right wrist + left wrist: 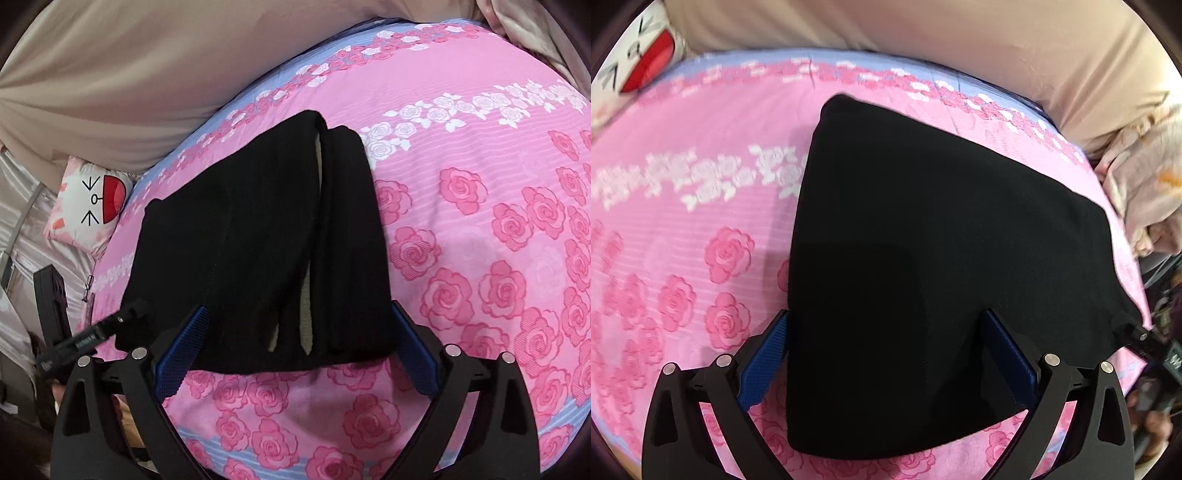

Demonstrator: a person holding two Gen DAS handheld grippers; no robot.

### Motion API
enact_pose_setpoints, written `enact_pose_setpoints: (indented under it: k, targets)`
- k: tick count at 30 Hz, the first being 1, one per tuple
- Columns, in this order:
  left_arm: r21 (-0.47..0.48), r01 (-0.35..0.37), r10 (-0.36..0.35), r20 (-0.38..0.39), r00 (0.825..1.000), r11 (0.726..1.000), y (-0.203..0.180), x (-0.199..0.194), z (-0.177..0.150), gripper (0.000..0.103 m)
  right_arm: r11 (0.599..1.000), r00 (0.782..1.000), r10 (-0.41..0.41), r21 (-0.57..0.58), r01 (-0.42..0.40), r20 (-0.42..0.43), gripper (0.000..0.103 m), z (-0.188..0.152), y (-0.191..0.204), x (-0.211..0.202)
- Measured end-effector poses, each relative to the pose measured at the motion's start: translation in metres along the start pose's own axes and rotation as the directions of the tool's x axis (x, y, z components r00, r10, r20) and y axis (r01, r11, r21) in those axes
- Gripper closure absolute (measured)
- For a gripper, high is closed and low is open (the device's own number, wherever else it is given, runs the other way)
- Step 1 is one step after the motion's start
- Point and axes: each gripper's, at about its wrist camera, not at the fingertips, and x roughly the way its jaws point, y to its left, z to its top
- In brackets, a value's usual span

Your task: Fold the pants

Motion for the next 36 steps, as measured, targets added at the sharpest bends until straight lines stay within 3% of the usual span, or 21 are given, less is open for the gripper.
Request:
enact_pose_setpoints:
  k: [3,8,12,15,16,18,20,21,27,36]
  targets:
    - [-0.04,0.052,-0.051,0.015,0.999,0.998,0.008,-0.003,0.001,0.005,0.999,1.0,0.029,0.015,-0.029,0.004,0.006,0.0,-0.003,0.0]
    - [-0.032,0.003,-0.002,0.032,0.999,0.999,-0.005,0.0,-0.001,0.005,1.0,1.0,0.006,-0.014,-0.006,0.009,0.005,-0.002,0.004,0.002]
    - [-0.081,0.136,-0.137,-0.001,0.991,0.987,0.002,-0.004,0.005,0.008,1.0,1.0,-0.013,-0.025,0.013,0.009,0.005,-0.003,0.007,0.003]
    - [-0.172,0.29,-0.298,-0.018,0.954,0.941,0.031,-0.007,0.008,0.007,1.0,1.0,0.001,-0.014,-0.001,0.006,0.005,-0.001,0.004,0.002]
    - [-0.227,0.358,-0.373,-0.023,0.928,0.906,0.045,-0.008,0.009,0.007,1.0,1.0,0.006,-0.013,-0.006,0.006,0.005,-0.001,0.004,0.002]
    - [-0.309,0.437,-0.467,-0.027,0.884,0.845,0.063,-0.007,0.008,0.007,1.0,1.0,0.01,-0.014,-0.01,0.006,0.005,-0.002,0.003,0.001]
    - [-0.334,0.469,-0.507,-0.033,0.861,0.818,0.07,-0.007,0.006,0.007,1.0,1.0,0.011,-0.013,-0.011,0.005,0.005,-0.001,0.002,0.001]
    - [-0.328,0.47,-0.508,-0.034,0.861,0.819,0.069,-0.008,0.005,0.007,1.0,1.0,0.013,-0.011,-0.013,0.004,0.005,-0.001,0.003,0.002]
    - [-0.18,0.358,-0.377,-0.08,0.923,0.916,0.023,-0.001,0.017,0.006,1.0,1.0,0.029,-0.006,-0.029,0.008,0.005,0.011,0.001,0.01]
    - [-0.096,0.338,-0.346,-0.087,0.934,0.936,-0.001,0.022,0.042,0.006,0.994,0.994,0.108,-0.003,-0.108,0.021,0.006,0.037,-0.003,0.029]
